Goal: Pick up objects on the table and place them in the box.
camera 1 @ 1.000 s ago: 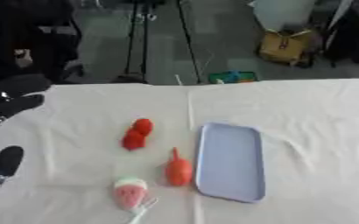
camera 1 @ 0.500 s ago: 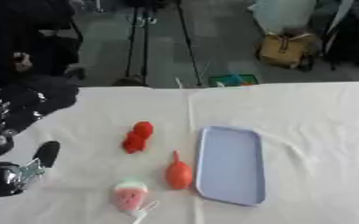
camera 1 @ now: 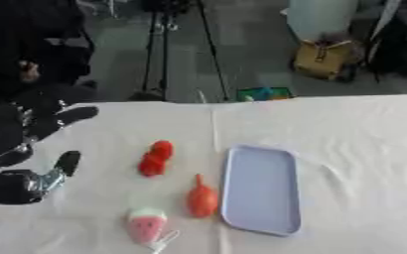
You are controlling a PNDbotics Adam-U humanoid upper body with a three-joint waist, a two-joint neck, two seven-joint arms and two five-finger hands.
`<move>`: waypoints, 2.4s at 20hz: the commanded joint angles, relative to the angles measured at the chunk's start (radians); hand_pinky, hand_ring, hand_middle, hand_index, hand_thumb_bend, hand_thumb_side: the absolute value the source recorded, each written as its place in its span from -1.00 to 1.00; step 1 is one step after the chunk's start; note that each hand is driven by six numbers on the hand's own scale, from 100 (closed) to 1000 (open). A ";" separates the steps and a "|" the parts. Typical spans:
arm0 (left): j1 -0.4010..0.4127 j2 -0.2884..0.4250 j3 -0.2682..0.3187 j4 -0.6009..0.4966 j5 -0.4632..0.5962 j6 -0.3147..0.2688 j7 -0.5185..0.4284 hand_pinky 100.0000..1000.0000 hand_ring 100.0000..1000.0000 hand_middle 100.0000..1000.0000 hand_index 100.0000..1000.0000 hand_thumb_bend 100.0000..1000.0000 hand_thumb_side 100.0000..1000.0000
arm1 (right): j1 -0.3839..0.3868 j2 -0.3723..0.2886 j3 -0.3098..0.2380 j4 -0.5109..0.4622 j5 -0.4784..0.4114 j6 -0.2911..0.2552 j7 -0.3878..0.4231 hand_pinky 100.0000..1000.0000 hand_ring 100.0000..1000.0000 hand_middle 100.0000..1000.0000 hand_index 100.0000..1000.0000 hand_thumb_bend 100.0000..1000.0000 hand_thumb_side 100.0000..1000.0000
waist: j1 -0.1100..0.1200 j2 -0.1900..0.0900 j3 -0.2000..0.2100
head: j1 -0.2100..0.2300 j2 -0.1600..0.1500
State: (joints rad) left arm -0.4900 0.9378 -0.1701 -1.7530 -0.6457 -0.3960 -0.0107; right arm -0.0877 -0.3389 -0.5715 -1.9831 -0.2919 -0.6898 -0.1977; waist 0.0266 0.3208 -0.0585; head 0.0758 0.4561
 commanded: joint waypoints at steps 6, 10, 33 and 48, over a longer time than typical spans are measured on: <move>-0.182 -0.122 -0.033 0.181 0.018 0.083 -0.203 1.00 1.00 1.00 1.00 -0.74 1.00 | -0.005 -0.034 0.004 -0.017 -0.012 0.017 0.018 0.38 0.59 0.49 0.60 -1.00 1.00 | 0.003 -0.031 0.006 | -0.019 -0.001; -0.236 -0.191 -0.023 0.258 -0.050 0.115 -0.317 1.00 1.00 1.00 1.00 -0.30 1.00 | -0.006 -0.034 0.006 -0.017 -0.016 0.023 0.023 0.39 0.59 0.48 0.59 -1.00 0.99 | 0.004 -0.033 0.005 | -0.017 -0.005; -0.235 -0.645 0.273 0.179 -0.464 0.262 -0.606 1.00 1.00 0.98 1.00 -0.02 1.00 | -0.019 -0.022 0.004 -0.017 -0.031 0.060 0.026 0.42 0.60 0.48 0.53 -1.00 0.93 | -0.006 -0.036 0.022 | -0.026 -0.023; -0.140 -0.745 0.254 0.194 -0.071 0.360 -0.467 1.00 1.00 1.00 1.00 -1.00 1.00 | -0.036 -0.022 0.006 -0.017 -0.037 0.100 0.032 0.44 0.60 0.47 0.47 -1.00 0.87 | 0.012 -0.038 0.018 | -0.024 -0.028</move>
State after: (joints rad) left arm -0.6206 0.1820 0.0874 -1.5535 -0.7220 -0.0350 -0.4825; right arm -0.1154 -0.3385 -0.5603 -1.9831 -0.3195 -0.5941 -0.1654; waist 0.0419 0.3052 -0.0403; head 0.0502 0.4377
